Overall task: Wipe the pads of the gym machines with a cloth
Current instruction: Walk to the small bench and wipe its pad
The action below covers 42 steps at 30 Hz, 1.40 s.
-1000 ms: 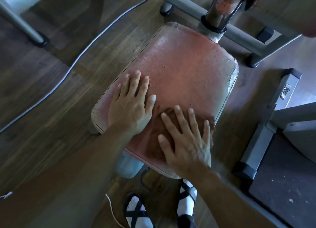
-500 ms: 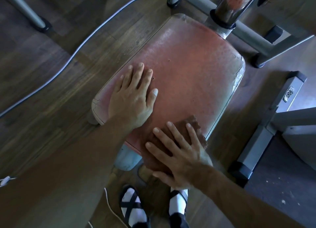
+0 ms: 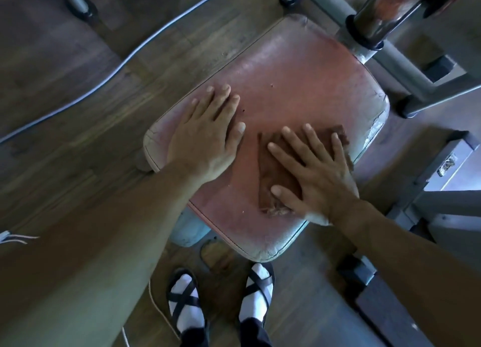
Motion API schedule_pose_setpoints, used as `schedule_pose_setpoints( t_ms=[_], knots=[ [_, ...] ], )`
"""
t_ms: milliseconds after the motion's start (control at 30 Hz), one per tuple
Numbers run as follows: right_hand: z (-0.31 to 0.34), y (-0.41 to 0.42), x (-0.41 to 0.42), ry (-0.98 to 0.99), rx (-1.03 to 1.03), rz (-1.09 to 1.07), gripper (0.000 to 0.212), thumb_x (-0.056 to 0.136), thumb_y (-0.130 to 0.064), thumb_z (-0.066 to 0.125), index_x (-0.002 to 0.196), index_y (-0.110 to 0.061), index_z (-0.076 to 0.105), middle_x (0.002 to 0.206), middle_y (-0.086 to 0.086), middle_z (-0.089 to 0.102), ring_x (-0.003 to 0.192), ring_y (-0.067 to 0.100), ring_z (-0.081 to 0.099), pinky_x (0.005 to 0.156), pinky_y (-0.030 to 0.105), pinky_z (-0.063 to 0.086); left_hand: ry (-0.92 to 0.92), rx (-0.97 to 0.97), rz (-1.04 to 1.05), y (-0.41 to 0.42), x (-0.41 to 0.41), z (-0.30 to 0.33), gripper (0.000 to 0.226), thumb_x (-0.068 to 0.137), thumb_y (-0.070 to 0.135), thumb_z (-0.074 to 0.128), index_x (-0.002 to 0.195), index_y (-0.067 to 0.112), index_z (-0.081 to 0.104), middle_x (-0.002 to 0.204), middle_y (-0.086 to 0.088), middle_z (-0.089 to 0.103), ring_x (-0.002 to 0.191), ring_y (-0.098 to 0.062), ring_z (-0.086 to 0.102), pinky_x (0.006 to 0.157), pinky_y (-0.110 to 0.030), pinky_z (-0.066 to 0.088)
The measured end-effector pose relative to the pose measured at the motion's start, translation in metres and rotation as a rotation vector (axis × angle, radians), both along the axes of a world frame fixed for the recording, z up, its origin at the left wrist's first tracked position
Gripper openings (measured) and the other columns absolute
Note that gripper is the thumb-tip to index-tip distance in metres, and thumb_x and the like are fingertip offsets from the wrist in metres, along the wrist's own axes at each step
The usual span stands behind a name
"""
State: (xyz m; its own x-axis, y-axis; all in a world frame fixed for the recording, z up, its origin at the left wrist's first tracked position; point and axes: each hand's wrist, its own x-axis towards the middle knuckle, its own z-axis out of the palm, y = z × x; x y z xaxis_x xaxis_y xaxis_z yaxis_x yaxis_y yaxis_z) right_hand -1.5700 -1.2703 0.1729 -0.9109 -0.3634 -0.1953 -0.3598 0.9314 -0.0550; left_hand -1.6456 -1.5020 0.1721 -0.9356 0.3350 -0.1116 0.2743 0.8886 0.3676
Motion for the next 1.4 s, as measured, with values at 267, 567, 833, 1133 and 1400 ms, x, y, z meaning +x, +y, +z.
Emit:
schedule_pose_setpoints(
  t_ms=[267,567,833,1133,1400],
  knots=[
    [0.006,-0.096,-0.059,-0.084,-0.13,-0.195,0.067,0.096,-0.068,0.018,0.156,-0.044,0.001,0.167,-0.009,-0.013,0.152,0.028,-0.017,0.115,0.067,-0.008,0.079,0.405,0.42,-0.009,0.001,0.032,0.043,0.106,0.026,0.038,0.148,0.019,0.042,0.158,0.001,0.036,0.146,-0.012,0.028,0.117,-0.018,0.02],
    [0.008,-0.03,-0.08,0.095,-0.492,-0.447,0.056,0.1,-0.04,0.031,0.152,-0.022,0.038,0.162,0.001,0.03,0.152,0.021,0.019,0.123,0.052,0.012,0.077,0.041,0.11,0.032,0.003,0.012,0.061,0.1,0.052,0.031,0.154,0.025,0.027,0.165,-0.005,0.018,0.151,-0.028,0.015,0.122,-0.051,0.014],
    [-0.007,-0.013,-0.069,0.097,-0.285,-0.392,0.065,0.098,-0.048,0.013,0.156,-0.024,0.029,0.166,-0.005,0.018,0.154,0.016,0.008,0.123,0.044,0.003,0.008,-0.213,0.022,0.047,0.009,-0.003,0.073,0.088,0.081,0.018,0.153,0.05,0.007,0.167,0.003,-0.008,0.152,-0.033,-0.005,0.114,-0.068,0.0],
    [-0.013,-0.015,-0.066,0.17,-0.128,-0.354,0.062,0.102,-0.046,0.024,0.156,-0.016,0.029,0.163,0.006,0.026,0.151,0.027,0.021,0.119,0.054,0.019,-0.111,-0.202,0.26,0.036,-0.062,0.0,0.074,0.084,0.085,0.012,0.149,0.055,-0.007,0.166,0.0,-0.011,0.152,-0.035,-0.005,0.117,-0.064,0.004],
    [-0.015,-0.015,-0.069,0.147,-0.093,-0.361,0.063,0.101,-0.045,0.021,0.157,-0.019,0.026,0.165,0.003,0.022,0.153,0.023,0.016,0.122,0.052,0.016,-0.007,-0.196,0.301,0.044,-0.048,-0.007,0.073,0.087,0.082,0.012,0.151,0.051,-0.002,0.167,-0.001,0.0,0.152,-0.031,0.007,0.115,-0.062,0.012]
  ],
)
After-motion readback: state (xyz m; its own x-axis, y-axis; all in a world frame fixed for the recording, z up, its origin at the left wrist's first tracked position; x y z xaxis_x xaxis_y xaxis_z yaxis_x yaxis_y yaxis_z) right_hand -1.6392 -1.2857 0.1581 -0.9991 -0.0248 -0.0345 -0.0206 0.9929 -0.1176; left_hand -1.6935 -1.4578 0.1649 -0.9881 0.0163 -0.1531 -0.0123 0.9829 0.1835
